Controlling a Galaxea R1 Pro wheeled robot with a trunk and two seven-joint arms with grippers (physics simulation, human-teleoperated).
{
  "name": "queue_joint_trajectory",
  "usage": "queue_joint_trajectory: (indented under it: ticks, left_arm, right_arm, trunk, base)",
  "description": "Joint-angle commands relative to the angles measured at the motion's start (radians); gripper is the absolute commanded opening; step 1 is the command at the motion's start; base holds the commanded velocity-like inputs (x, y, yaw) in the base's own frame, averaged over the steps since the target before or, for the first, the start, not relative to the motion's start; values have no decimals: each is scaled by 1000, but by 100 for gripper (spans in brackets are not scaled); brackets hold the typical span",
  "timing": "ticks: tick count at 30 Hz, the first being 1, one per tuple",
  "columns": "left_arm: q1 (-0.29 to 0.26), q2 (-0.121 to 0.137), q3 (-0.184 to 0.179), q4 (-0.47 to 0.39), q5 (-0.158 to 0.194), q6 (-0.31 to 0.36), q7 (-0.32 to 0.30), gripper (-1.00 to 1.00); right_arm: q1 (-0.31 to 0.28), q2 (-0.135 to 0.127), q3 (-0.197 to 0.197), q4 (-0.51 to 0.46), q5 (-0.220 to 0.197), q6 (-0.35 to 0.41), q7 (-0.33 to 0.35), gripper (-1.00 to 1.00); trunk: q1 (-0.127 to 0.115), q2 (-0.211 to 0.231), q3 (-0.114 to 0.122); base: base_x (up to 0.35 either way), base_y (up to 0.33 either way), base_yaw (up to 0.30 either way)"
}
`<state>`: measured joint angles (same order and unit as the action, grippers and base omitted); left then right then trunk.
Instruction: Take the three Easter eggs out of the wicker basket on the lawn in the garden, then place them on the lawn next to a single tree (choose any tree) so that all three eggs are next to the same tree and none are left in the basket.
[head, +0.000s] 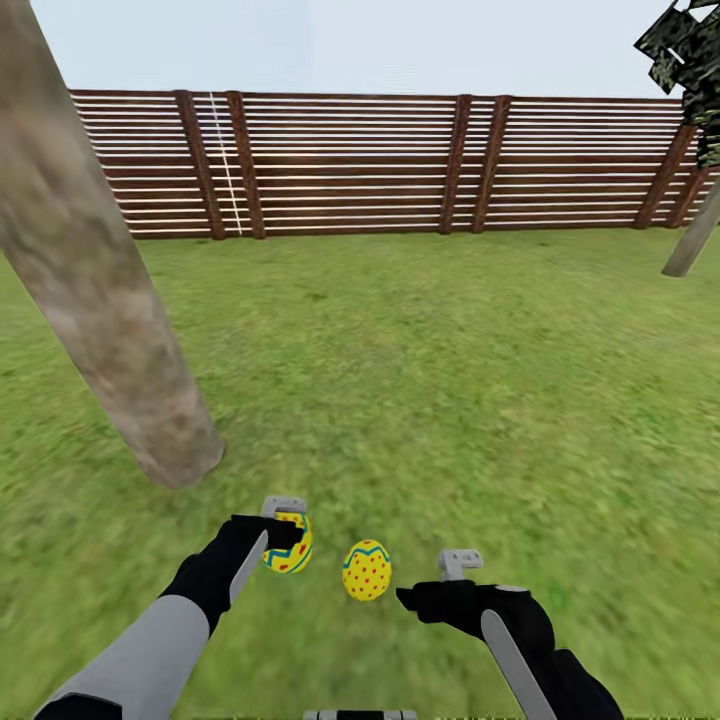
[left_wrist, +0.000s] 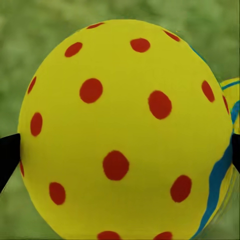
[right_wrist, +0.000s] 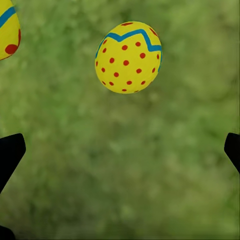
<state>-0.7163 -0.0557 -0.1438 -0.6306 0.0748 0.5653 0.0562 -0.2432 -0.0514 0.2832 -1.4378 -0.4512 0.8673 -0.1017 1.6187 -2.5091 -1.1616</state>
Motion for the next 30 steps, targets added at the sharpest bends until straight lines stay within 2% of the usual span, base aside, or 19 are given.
queue_joint_trajectory:
  ticks: [1, 30]
  left_arm:
    - [-1, 1, -4, -1, 8, 4, 20, -100]
    - [-1, 1, -3, -1, 7, -44, 33, -100]
  right_arm:
    - [-1, -1, 2, -1, -11, 2, -10, 100]
    - [-1, -1, 2, -1, -11, 2, -11, 100]
  trunk:
    - [0, -1, -5]
    - [13, -7, -117]
  base:
    - [0, 0, 0]
    - [0, 0, 0]
